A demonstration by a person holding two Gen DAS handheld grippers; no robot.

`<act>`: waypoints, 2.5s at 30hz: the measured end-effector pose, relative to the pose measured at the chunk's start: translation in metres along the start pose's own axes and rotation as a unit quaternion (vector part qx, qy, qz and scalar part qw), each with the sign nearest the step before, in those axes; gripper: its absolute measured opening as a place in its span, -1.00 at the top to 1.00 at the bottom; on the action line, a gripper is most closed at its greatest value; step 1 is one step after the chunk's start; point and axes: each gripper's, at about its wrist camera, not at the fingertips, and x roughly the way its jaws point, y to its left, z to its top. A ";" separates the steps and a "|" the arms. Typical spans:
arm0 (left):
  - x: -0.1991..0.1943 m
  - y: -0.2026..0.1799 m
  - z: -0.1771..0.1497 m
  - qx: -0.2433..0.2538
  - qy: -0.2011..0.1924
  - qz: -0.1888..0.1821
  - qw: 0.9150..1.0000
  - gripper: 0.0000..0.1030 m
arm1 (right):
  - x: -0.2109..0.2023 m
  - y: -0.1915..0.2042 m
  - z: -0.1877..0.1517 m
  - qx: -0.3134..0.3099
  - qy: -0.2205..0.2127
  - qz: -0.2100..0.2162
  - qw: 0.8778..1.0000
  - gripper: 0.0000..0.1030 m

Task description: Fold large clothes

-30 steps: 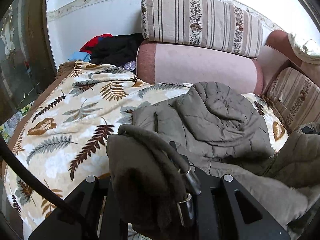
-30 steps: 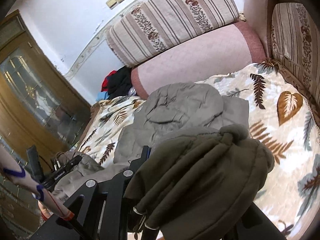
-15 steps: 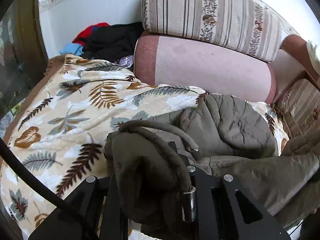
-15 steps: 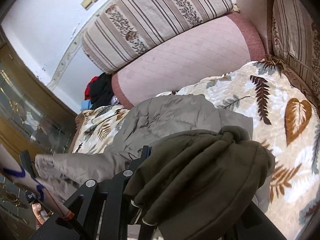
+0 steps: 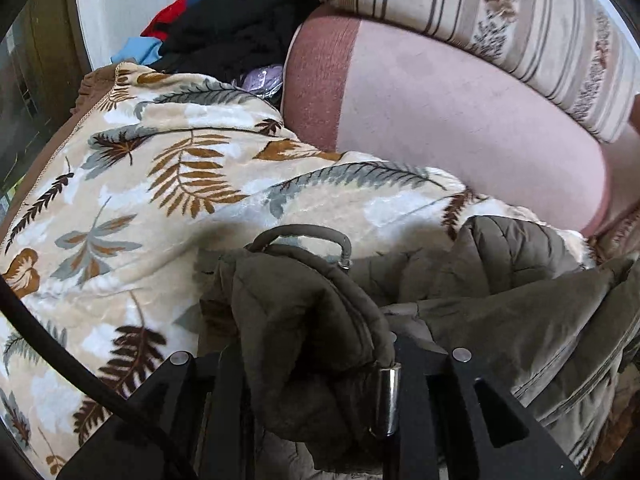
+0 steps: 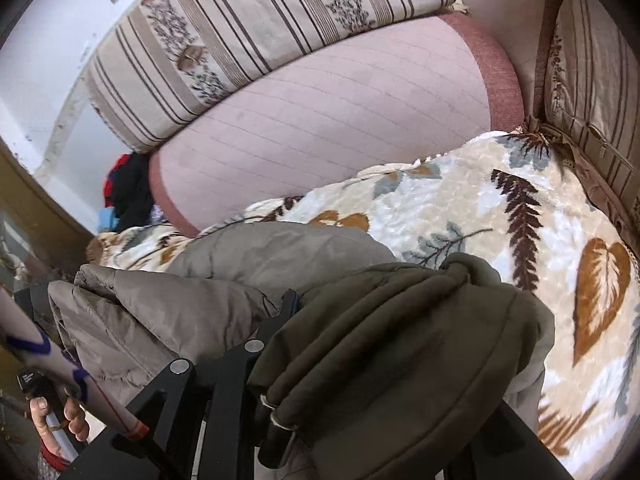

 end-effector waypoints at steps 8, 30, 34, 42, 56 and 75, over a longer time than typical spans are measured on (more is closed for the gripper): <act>0.036 0.003 0.002 -0.029 0.022 0.002 0.999 0.44 | 0.051 -0.003 0.008 -0.007 0.023 -0.044 0.999 0.53; -0.091 -0.044 -0.013 0.047 -0.071 -0.100 0.991 -0.53 | -0.046 0.020 -0.006 -0.042 -0.082 0.012 0.996 -0.80; -0.052 -0.087 -0.021 0.098 -0.055 -0.079 0.991 -0.53 | -0.011 0.038 -0.020 -0.112 -0.051 -0.036 0.992 -0.75; 0.033 -0.116 0.000 0.133 -0.039 0.002 0.990 -0.57 | 0.066 0.029 -0.012 -0.143 -0.021 -0.096 0.985 -0.74; 0.085 -0.096 0.014 0.063 -0.013 -0.050 0.997 -0.75 | 0.106 -0.006 0.005 -0.089 -0.010 -0.052 0.995 -0.86; 0.045 0.065 0.005 -0.007 -0.030 0.058 0.998 -0.75 | 0.026 -0.098 -0.014 -0.012 -0.037 -0.144 0.989 -0.80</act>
